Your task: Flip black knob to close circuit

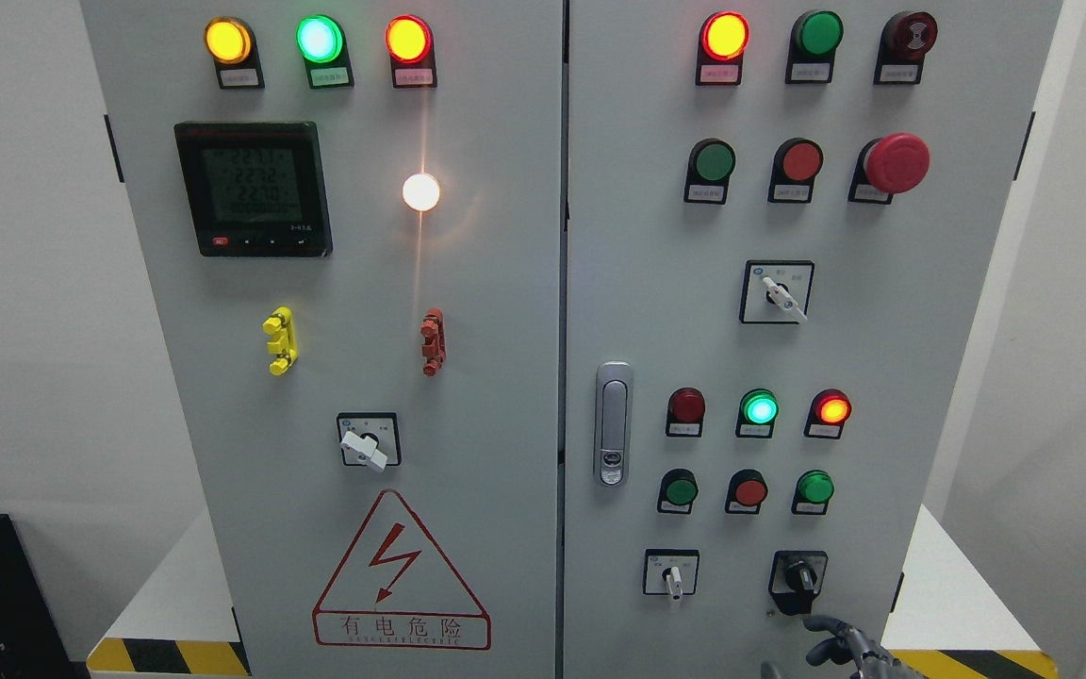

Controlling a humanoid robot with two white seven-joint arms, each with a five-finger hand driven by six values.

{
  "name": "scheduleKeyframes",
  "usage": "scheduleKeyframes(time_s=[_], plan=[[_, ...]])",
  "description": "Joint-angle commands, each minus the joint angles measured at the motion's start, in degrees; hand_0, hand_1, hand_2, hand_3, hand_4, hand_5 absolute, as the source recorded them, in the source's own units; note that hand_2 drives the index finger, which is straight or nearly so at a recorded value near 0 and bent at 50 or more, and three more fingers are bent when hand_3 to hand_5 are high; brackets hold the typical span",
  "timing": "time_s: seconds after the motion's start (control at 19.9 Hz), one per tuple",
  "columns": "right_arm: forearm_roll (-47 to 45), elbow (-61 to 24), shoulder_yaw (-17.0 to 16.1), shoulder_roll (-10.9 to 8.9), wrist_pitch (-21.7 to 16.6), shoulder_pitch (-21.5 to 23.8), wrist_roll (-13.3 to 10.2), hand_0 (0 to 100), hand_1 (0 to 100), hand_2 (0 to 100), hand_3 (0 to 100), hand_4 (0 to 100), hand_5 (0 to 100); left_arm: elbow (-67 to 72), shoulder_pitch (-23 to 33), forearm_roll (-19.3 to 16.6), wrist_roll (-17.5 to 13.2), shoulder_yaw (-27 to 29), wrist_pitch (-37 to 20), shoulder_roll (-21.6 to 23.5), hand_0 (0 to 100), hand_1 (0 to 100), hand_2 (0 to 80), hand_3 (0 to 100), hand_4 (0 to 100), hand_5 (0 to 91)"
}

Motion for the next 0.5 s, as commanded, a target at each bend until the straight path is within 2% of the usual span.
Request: scheduleKeyframes(time_s=[0.0, 0.25, 0.35, 0.45], plan=[[-18.02, -6.69, 1.72, -0.11, -0.42, 4.26, 0.75, 0, 6, 18, 35, 34, 26, -1.67, 1.23, 0.00, -0.01, 0.00, 0.05, 0.00, 12, 56, 0.0, 0, 0, 0.0], [-27.77, -7.40, 1.72, -0.20, -5.69, 8.04, 1.01, 0, 5, 13, 29, 27, 19, -1.67, 1.32, 0.00, -0.01, 0.00, 0.05, 0.00, 12, 56, 0.0, 0, 0, 0.0], [-30.94, -8.19, 1.72, -0.28, -6.23, 9.36, 1.19, 0, 5, 12, 27, 24, 18, -1.67, 1.32, 0.00, -0.01, 0.00, 0.05, 0.00, 12, 56, 0.0, 0, 0, 0.0], [-33.84, -9.06, 1.72, -0.29, -6.23, 10.06, 3.11, 0, 4, 11, 25, 22, 16, -1.67, 1.32, 0.00, -0.01, 0.00, 0.05, 0.00, 12, 56, 0.0, 0, 0, 0.0]])
